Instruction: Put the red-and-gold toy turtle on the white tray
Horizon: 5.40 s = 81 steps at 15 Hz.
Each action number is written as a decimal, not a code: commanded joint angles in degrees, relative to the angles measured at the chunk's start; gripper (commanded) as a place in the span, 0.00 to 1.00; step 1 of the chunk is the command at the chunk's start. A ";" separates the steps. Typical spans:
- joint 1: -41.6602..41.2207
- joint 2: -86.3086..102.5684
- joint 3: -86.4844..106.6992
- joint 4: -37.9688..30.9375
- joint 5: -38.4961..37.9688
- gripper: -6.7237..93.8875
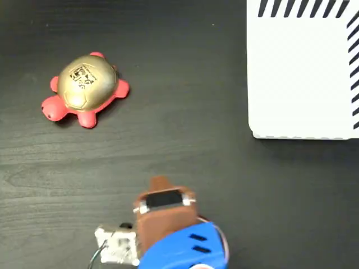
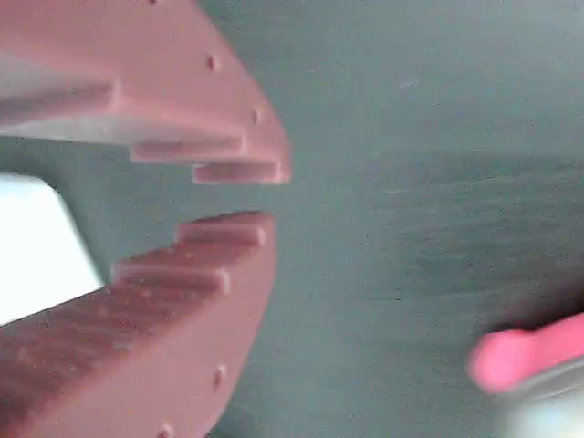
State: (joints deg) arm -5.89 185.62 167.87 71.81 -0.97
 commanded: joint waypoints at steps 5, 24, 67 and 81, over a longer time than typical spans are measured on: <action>-3.16 -20.39 -4.48 -9.93 -2.46 0.06; -7.65 -107.40 -96.94 15.21 -18.46 0.22; -7.12 -103.45 -107.84 20.30 -9.84 0.06; 28.56 -101.07 -113.64 21.09 -8.61 0.06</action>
State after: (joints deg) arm 18.02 84.02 59.77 93.78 -10.37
